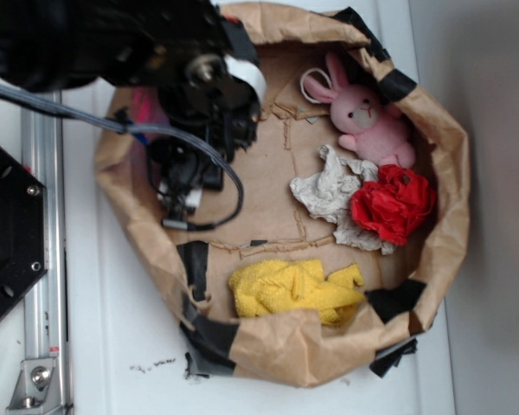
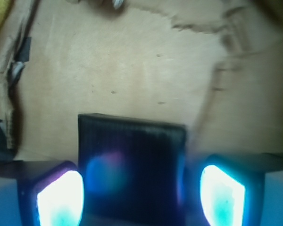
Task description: Grab the black box.
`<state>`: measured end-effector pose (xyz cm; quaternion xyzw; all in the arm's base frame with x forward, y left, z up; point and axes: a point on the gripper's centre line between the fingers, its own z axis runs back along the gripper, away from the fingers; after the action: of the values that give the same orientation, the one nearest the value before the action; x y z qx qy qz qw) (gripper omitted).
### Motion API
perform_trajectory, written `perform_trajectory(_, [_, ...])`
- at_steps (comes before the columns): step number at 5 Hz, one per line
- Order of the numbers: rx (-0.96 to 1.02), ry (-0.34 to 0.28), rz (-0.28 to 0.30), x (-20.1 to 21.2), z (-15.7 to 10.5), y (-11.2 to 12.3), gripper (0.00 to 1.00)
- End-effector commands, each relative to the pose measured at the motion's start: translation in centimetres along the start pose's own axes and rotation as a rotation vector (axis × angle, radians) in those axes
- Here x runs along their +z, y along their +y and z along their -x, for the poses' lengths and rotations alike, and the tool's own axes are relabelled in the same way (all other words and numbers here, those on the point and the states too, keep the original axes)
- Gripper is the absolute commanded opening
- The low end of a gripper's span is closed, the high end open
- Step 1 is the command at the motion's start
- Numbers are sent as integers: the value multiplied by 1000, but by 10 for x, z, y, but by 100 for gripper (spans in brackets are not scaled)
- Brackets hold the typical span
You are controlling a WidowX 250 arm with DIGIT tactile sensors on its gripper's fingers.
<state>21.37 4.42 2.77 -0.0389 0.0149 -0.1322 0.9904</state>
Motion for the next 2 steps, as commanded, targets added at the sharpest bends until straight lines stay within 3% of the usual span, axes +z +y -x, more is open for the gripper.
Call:
perform_trajectory(1, [-7, -55, 41, -21, -16, -19, 100])
perform_trajectory(2, [-24, -55, 35, -17, -14, -27, 100])
